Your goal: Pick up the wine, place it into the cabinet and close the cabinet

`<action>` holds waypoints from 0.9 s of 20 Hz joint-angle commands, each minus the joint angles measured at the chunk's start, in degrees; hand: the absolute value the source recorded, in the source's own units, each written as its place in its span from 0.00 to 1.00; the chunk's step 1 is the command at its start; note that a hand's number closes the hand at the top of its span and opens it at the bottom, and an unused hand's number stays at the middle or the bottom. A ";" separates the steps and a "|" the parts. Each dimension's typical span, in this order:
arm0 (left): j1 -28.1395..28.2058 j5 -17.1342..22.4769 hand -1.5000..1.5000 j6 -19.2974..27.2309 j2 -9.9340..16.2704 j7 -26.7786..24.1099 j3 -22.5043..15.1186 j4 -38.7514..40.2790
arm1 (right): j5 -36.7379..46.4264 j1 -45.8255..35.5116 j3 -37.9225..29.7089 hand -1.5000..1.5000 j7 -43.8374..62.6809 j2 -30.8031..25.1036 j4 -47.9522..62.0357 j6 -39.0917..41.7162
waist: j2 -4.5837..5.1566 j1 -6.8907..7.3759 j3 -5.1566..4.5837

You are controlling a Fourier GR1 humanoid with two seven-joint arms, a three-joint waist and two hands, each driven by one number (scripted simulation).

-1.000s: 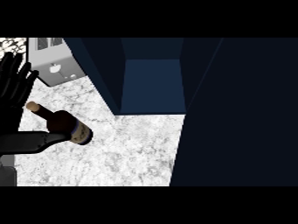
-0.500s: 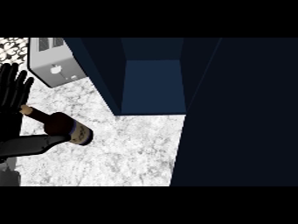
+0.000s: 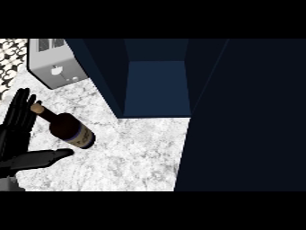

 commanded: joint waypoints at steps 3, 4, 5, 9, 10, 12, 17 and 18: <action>-0.46 -1.42 0.00 -0.27 -0.75 -4.69 0.33 7.52 | 9.13 -0.23 3.73 0.00 6.38 -1.29 -11.02 -1.91 | -0.03 -0.29 -0.08; -0.55 2.57 0.00 -3.49 3.21 -2.55 3.95 6.13 | 7.97 1.22 2.25 0.00 6.12 -2.64 -11.29 -1.64 | -0.01 0.03 -0.03; -1.51 -1.28 0.00 -0.93 -0.91 -6.70 0.65 11.42 | 5.74 -0.64 0.26 0.00 7.50 -2.90 -12.10 -1.44 | 0.09 -0.37 -0.06; -0.64 0.67 0.00 -4.47 2.14 -9.27 3.42 15.07 | 7.97 1.30 2.82 0.00 6.23 -4.23 -11.97 -2.56 | 0.00 -0.26 -0.05; -0.07 -1.61 0.00 -3.15 0.29 -13.52 2.42 17.60 | 8.47 3.74 4.70 0.00 3.63 -3.81 -10.32 -3.49 | 0.05 -0.25 -0.02; -4.62 -2.42 0.00 -2.03 -0.38 -16.00 2.55 23.75 | 6.67 1.68 3.66 0.00 1.72 -3.70 -8.32 -3.09 | 0.19 -0.40 -0.02; -5.11 -1.13 0.00 -5.35 3.52 -18.58 5.12 27.93 | 9.24 -1.70 4.82 0.00 4.26 -2.51 -6.16 -4.89 | 0.15 0.15 -0.04; -6.70 -0.95 0.00 -3.77 2.33 -14.69 4.40 27.21 | 6.17 2.02 2.86 0.00 4.66 -7.23 -12.90 -3.36 | 0.04 -0.57 -0.01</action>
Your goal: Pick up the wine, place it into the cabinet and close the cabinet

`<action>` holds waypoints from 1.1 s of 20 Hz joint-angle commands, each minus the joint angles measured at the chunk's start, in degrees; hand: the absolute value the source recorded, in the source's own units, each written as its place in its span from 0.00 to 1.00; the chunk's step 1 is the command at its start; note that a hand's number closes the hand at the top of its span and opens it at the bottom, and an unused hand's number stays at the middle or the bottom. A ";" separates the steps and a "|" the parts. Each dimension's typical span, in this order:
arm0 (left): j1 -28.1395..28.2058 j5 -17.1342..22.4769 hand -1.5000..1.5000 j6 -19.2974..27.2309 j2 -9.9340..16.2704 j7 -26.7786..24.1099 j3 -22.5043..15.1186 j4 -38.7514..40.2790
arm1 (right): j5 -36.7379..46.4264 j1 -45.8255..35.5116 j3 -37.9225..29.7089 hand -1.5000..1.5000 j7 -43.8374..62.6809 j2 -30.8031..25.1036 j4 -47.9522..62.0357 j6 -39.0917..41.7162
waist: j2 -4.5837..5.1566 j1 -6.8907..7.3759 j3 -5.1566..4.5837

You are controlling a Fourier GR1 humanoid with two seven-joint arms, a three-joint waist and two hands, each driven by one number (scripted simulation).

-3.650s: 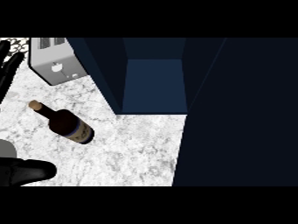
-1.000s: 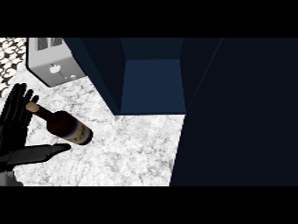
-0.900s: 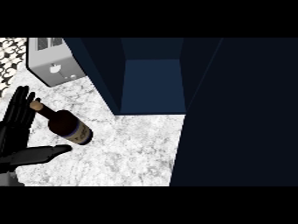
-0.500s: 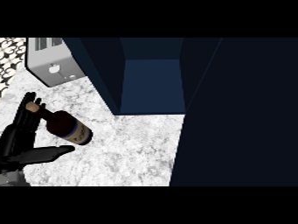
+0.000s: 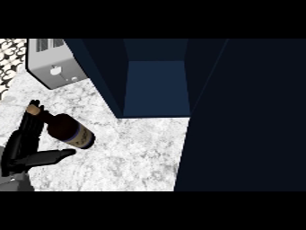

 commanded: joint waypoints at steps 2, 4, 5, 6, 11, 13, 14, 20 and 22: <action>-1.18 1.19 0.00 -3.73 0.87 -6.55 1.45 9.44 | 7.00 -0.04 0.26 0.00 2.54 -0.79 -6.93 -0.58 | 0.09 0.19 -0.02; -2.63 1.45 0.00 -3.51 -1.24 -4.18 -0.32 9.30 | 4.58 1.97 -0.40 0.00 1.48 -1.99 -8.42 -0.15 | 0.09 0.19 0.04; -3.69 2.60 0.00 -5.98 1.12 -5.51 1.55 13.58 | 7.12 -0.61 0.46 0.00 4.62 -1.92 -9.22 -0.95 | 0.04 -0.21 -0.06; -5.26 3.13 0.00 -5.45 0.94 -2.84 1.54 13.46 | 5.54 -0.84 -0.83 0.00 6.22 -2.93 -11.20 -0.44 | 0.02 -0.21 -0.03; -5.59 3.57 0.00 -8.94 0.29 -7.90 1.31 19.83 | 7.73 1.46 2.55 0.00 2.90 -3.35 -9.88 -2.41 | 0.01 -0.33 -0.01; -5.18 1.43 0.00 -7.05 -1.46 -11.42 0.14 20.79 | 4.58 -2.40 -3.40 0.00 7.10 -4.91 -10.95 -1.07 | 0.07 0.12 -0.01; -6.85 1.64 0.00 -8.32 0.22 -11.78 0.70 22.67 | 7.92 1.87 1.92 0.00 6.24 -5.41 -12.64 -2.16 | -0.05 -0.34 -0.01; -9.05 -0.59 0.00 -4.37 -3.16 -14.39 -1.06 24.60 | 9.64 -1.45 3.52 0.00 6.22 -4.03 -9.47 -4.69 | -0.09 -0.35 -0.02; -10.30 2.27 0.00 -8.82 0.74 -15.67 1.88 27.53 | 7.80 -2.27 1.09 0.00 7.74 -6.02 -10.90 -3.68 | -0.01 -0.22 -0.04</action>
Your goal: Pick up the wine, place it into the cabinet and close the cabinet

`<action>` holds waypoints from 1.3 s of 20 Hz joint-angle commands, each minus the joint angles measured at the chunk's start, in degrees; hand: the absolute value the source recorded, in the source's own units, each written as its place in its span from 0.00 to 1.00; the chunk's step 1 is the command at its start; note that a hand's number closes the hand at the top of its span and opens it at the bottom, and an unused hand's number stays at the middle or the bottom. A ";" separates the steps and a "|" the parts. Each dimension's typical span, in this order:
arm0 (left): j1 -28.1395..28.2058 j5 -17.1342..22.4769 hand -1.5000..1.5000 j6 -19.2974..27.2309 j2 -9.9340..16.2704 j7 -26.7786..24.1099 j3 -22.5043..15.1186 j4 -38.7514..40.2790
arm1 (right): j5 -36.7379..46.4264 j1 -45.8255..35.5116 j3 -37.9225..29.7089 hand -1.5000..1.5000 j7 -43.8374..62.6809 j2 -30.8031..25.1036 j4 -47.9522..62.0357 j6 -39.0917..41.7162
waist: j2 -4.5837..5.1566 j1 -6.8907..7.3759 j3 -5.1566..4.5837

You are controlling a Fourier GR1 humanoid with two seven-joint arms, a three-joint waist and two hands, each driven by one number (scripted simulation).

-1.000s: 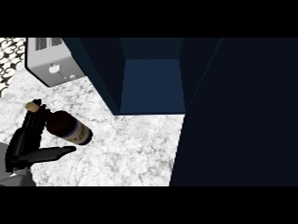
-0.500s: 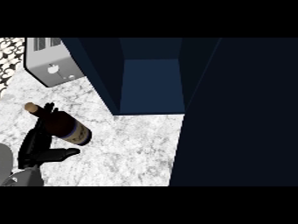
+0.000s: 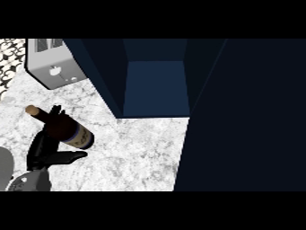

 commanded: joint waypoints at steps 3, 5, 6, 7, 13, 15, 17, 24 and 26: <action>-1.37 2.57 1.00 -0.76 -0.67 -0.69 1.44 0.88 | 8.29 0.58 0.89 0.00 4.82 -2.28 -10.95 -0.48 | -0.18 0.20 0.02; -3.73 2.37 1.00 -2.50 0.39 -4.23 1.97 6.50 | 7.30 5.83 3.55 0.00 -2.90 -2.58 -7.89 -0.24 | 0.11 0.09 0.07; -3.95 -0.07 1.00 -0.02 -2.28 -6.48 0.02 8.12 | 6.40 1.86 0.64 0.00 3.92 -2.87 -9.53 0.40 | 0.14 0.15 0.01; -0.42 0.61 1.00 0.90 -2.96 -4.82 -0.08 3.63 | 8.98 4.66 4.10 0.00 1.92 -2.83 -10.91 -1.34 | -0.14 0.23 0.06; -2.50 -1.01 1.00 3.92 -1.57 -6.61 -0.67 0.34 | 5.73 2.38 0.65 0.00 3.30 -3.72 -11.15 -1.20 | -0.12 0.48 0.04; -1.80 -2.63 1.00 5.82 -3.12 -8.33 -1.97 0.21 | 7.02 4.60 2.64 0.00 0.72 -4.42 -10.87 -1.67 | -0.14 0.31 0.07; 1.78 -2.33 1.00 0.07 -1.68 -13.84 -2.40 1.82 | 5.56 4.35 0.54 0.00 0.46 -4.16 -9.99 -2.17 | -0.01 0.50 0.05; 5.46 -3.79 1.00 -4.35 -3.43 -17.06 -6.79 -0.84 | 3.27 7.27 0.25 0.00 -3.82 -6.23 -11.45 -2.50 | -0.07 0.48 0.12; 5.75 -3.00 1.00 -5.07 -5.00 -15.60 -7.65 -2.13 | 4.39 6.96 1.25 0.00 -2.91 -6.19 -11.46 -3.02 | -0.13 0.39 0.10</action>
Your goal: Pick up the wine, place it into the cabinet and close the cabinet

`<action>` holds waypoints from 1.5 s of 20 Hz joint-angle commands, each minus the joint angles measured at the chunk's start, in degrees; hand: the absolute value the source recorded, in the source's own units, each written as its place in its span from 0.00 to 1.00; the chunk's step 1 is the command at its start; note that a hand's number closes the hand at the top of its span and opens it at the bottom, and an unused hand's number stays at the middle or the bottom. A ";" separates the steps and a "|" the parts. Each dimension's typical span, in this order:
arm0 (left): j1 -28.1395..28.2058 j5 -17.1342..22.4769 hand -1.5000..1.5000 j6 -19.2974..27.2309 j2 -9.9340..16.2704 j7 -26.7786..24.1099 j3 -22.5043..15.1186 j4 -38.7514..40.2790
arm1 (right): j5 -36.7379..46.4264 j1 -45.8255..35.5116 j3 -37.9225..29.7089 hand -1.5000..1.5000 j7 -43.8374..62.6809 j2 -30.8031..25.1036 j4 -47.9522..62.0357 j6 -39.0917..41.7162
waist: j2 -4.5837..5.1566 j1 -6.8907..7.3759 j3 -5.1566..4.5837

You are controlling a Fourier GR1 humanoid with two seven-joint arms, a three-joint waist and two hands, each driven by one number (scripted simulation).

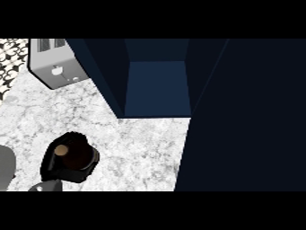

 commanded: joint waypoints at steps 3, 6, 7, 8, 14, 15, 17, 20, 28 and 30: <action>2.94 0.60 1.00 -3.37 -2.66 5.12 -4.37 -7.18 | 6.36 5.11 3.37 0.00 -0.02 -0.84 -8.78 -1.39 | -0.02 0.12 -0.09; 6.92 -0.14 1.00 -2.93 -4.80 5.28 -7.04 -12.10 | 4.13 5.01 0.99 0.00 -1.02 -2.22 -9.03 0.23 | 0.10 0.43 -0.08; 8.31 1.51 1.00 -4.81 -3.33 6.71 -6.36 -14.46 | 6.26 0.88 0.42 0.00 5.50 -0.76 -9.40 -1.15 | 0.05 0.63 -0.17; 8.27 1.59 1.00 -1.67 -5.87 9.10 -8.99 -17.66 | 3.86 3.44 -0.01 0.00 2.61 -2.78 -10.10 0.09 | 0.03 0.47 -0.10; 10.20 4.27 1.00 3.20 -5.99 15.68 -16.59 -26.51 | 3.30 3.59 -0.76 0.00 3.00 -3.98 -11.17 -0.02 | 0.08 0.21 -0.15; 12.49 4.38 1.00 1.40 -6.00 19.10 -15.71 -32.00 | 3.32 6.89 1.19 0.00 -2.29 -3.29 -9.24 -0.58 | 0.05 0.40 -0.06; 11.02 4.68 1.00 3.57 -6.01 16.56 -17.58 -26.96 | 6.59 6.28 3.43 0.00 -0.26 -3.45 -10.81 -1.27 | 0.12 -0.04 -0.16; 10.63 5.59 1.00 11.20 -6.03 21.05 -23.25 -33.57 | 5.27 9.24 3.39 0.00 -1.92 -6.47 -12.94 -1.63 | -0.06 -0.54 -0.13; 4.88 4.85 1.00 23.20 -6.04 24.31 -27.29 -34.87 | 1.35 9.65 0.27 0.00 -2.56 -8.86 -14.27 -1.76 | 0.17 -0.51 -0.15; 3.59 4.59 1.00 28.12 -6.04 21.62 -30.65 -32.45 | -1.54 5.95 -3.44 0.00 -2.37 -8.09 -12.38 -1.12 | 0.33 -0.21 -0.16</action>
